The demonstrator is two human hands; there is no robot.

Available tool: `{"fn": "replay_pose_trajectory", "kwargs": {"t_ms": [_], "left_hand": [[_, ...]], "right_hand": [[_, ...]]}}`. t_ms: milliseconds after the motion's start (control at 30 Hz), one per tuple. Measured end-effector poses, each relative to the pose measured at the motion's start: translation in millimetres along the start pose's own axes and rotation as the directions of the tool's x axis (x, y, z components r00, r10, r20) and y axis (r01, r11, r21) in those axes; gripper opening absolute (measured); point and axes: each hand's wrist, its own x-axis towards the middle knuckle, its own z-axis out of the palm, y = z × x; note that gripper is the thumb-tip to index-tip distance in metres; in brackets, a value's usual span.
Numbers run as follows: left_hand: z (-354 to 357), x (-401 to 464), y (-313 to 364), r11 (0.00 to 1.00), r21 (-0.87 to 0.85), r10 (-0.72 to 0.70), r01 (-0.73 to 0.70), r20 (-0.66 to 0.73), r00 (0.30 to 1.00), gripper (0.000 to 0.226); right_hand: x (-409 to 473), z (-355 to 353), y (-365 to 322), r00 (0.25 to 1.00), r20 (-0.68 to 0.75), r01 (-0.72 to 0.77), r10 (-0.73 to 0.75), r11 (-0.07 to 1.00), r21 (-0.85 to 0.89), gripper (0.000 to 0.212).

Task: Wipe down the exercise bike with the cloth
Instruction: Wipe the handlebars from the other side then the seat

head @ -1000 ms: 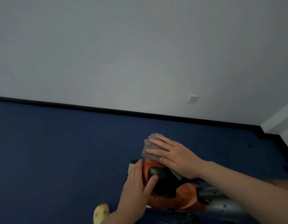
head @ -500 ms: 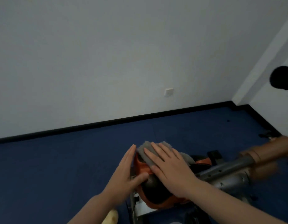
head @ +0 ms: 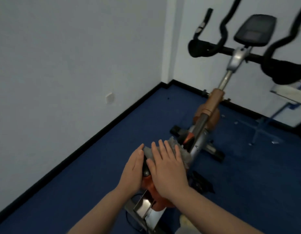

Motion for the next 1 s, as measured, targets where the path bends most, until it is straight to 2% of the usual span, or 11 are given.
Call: {"fn": "replay_pose_trajectory", "kwargs": {"t_ms": [133, 200, 300, 433, 533, 600, 667, 733, 800, 900, 1000], "left_hand": [[-1.5, 1.9, -2.7, 0.995, -0.101, -0.003, 0.007, 0.041, 0.999, 0.069], [-4.2, 5.0, -1.8, 0.994, -0.100, -0.031, 0.039, 0.083, 0.996, 0.075], [-6.9, 12.9, 5.3, 1.000, 0.016, -0.021, 0.019, 0.115, 0.993, 0.073], [5.8, 27.2, 17.6, 0.971, 0.239, -0.001, -0.017, 0.076, 0.997, 0.056], [11.7, 29.6, 21.5, 0.943, 0.331, 0.041, -0.027, -0.035, 0.999, 0.045], [10.2, 29.9, 21.2, 0.936, 0.349, 0.067, -0.051, -0.034, 0.997, 0.040], [8.7, 31.1, 17.8, 0.924, 0.378, 0.064, -0.054, -0.015, 0.998, 0.037], [8.5, 33.5, 16.3, 0.917, 0.396, 0.063, -0.052, -0.015, 0.998, 0.034], [9.8, 34.0, 16.6, 0.914, 0.402, 0.067, -0.055, -0.014, 0.998, 0.032], [9.4, 33.9, 17.2, 0.916, 0.397, 0.062, -0.049, -0.020, 0.998, 0.028], [9.0, 35.5, 17.6, 0.916, 0.398, 0.058, -0.046, -0.018, 0.998, 0.028]], "right_hand": [[-34.5, 0.6, -35.8, 0.986, -0.059, -0.155, 0.154, 0.988, -0.017, 0.072], [-54.5, -2.4, -49.9, 0.963, -0.049, -0.266, 0.266, 0.964, 0.016, 0.068], [-82.9, -2.4, -56.2, 0.929, -0.079, -0.357, 0.363, 0.931, 0.080, 0.057], [-81.2, 2.5, -31.2, 0.902, 0.012, -0.427, 0.431, 0.890, 0.161, 0.063], [-42.5, -4.2, -11.3, 0.812, 0.084, -0.564, 0.578, 0.739, 0.370, 0.058], [-25.8, -6.1, -6.1, 0.745, 0.085, -0.624, 0.661, 0.647, 0.438, 0.060], [-31.1, -0.1, -15.6, 0.716, 0.045, -0.640, 0.697, 0.629, 0.441, 0.060], [-48.9, 9.3, -34.6, 0.715, -0.033, -0.628, 0.698, 0.662, 0.410, 0.063], [-56.5, 14.1, -42.1, 0.715, -0.051, -0.627, 0.697, 0.673, 0.393, 0.067], [-31.7, 7.3, -20.5, 0.706, 0.001, -0.652, 0.708, 0.650, 0.390, 0.063], [4.1, -5.7, 3.9, 0.637, 0.169, -0.749, 0.752, 0.552, 0.367, 0.055]]}}
